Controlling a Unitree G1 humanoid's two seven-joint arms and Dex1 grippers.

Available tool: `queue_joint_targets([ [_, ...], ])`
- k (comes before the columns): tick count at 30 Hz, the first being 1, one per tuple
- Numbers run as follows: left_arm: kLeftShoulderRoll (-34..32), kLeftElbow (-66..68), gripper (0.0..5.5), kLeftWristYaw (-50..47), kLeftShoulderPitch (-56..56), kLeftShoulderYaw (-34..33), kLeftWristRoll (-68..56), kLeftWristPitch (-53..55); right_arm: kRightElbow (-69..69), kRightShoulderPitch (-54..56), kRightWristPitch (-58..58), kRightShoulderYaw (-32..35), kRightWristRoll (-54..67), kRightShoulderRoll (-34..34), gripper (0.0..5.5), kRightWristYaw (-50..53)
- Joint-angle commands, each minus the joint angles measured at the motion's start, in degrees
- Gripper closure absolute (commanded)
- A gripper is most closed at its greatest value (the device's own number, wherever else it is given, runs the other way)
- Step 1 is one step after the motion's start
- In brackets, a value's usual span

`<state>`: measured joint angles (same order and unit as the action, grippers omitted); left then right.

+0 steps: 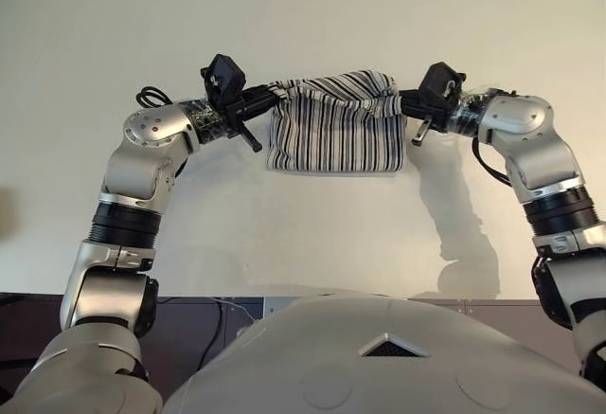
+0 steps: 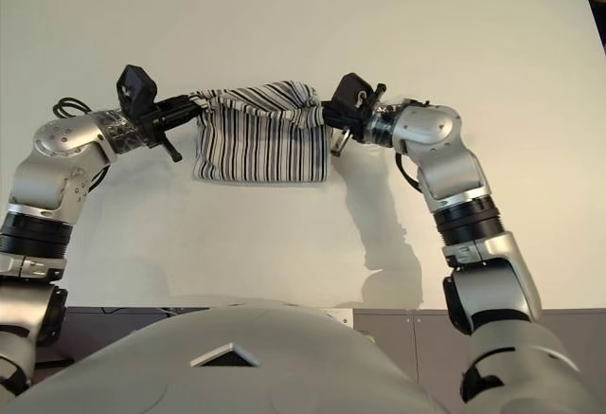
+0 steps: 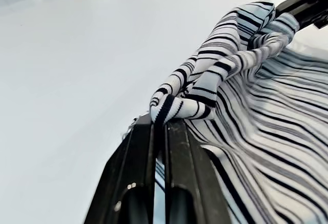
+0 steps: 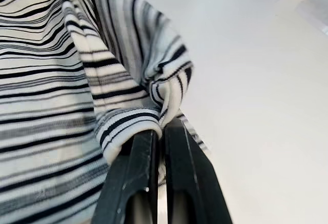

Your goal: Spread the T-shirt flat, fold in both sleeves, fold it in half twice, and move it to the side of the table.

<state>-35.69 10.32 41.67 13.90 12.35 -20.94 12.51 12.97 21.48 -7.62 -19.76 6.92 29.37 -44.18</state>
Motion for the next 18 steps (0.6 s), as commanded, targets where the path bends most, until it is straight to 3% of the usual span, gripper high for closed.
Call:
queue_joint_targets([
  [1, 3.9, 10.0, 5.03, -2.1, 3.7, 0.6, 7.6, -7.2, 3.3, 0.7, 5.2, 1.3, -3.3, -2.1, 5.05, 2.8],
  [4, 6.1, 14.8, 4.56, -3.4, 6.5, -2.3, 8.6, -9.7, 7.9, 2.8, 7.1, 3.3, -5.0, -3.8, 4.5, 6.2],
  [8, 7.2, 23.6, 4.39, -8.5, 10.6, -4.4, 12.9, -11.2, 16.4, 7.4, 7.7, 6.6, -8.4, -7.0, 3.81, 15.6],
  [11, 7.3, 27.7, 4.39, -12.3, 11.0, -4.0, 17.3, -11.9, 8.8, 6.2, 4.2, 9.3, -2.3, -12.3, 3.66, 15.0],
  [14, 9.0, 24.9, 4.39, -18.8, 8.5, -8.1, 16.9, -9.6, -5.6, -0.6, -2.2, 1.6, 0.6, -16.0, 3.66, 9.5],
  [18, 15.7, 16.5, 4.39, -31.4, 5.7, -16.0, 13.4, -6.4, -4.6, -5.5, -8.9, -4.1, -5.1, -20.1, 3.66, 15.0],
])
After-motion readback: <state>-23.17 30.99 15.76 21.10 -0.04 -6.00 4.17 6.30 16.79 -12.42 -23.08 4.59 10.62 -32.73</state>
